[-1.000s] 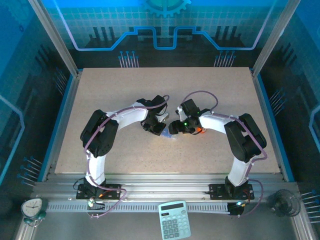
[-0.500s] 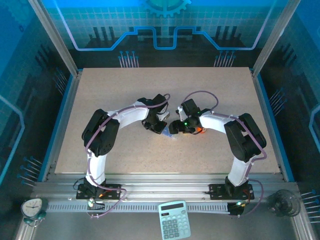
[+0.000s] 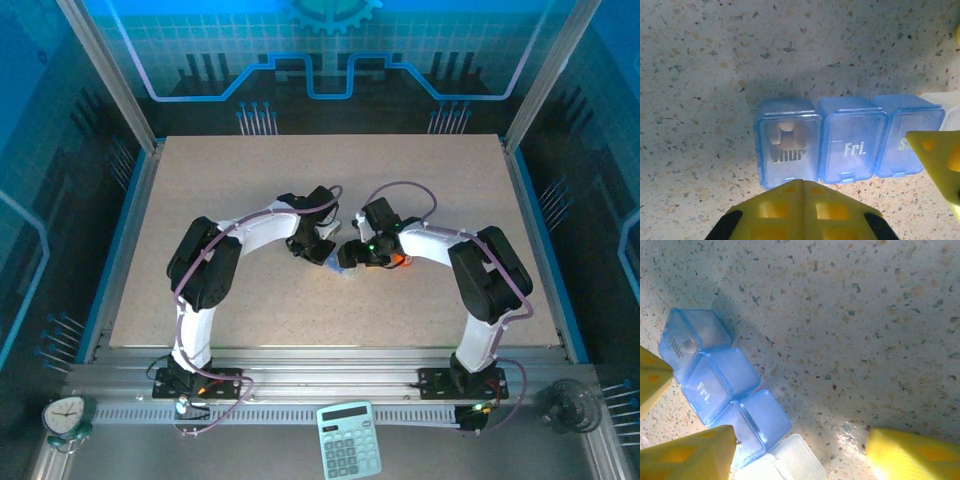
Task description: Sort the pills into containers
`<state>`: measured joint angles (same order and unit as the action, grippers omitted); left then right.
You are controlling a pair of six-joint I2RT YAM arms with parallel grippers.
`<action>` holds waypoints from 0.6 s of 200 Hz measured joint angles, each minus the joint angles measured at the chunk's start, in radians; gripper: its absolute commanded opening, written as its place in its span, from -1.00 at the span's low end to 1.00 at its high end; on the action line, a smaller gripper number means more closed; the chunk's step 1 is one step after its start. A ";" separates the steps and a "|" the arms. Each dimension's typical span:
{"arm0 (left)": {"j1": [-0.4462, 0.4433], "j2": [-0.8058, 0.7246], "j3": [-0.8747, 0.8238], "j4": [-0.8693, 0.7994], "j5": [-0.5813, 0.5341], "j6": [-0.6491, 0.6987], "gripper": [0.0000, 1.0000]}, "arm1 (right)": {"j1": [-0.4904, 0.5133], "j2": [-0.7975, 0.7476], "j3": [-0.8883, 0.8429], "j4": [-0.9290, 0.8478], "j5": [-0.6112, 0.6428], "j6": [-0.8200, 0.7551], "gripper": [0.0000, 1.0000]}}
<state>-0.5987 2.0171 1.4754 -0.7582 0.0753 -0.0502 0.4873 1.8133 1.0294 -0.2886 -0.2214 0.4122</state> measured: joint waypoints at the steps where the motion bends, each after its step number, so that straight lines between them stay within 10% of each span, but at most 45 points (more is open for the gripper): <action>1: 0.000 0.000 0.000 0.000 0.000 0.000 -1.00 | 0.000 0.000 0.000 0.000 0.000 0.000 0.46; 120: 0.000 0.000 0.048 0.000 0.000 0.000 -1.00 | -0.011 0.011 0.016 -0.017 -0.022 0.007 0.45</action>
<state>-0.5987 2.0171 1.5238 -0.7582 0.0753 -0.0498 0.4763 1.8248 1.0458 -0.3054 -0.2436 0.4194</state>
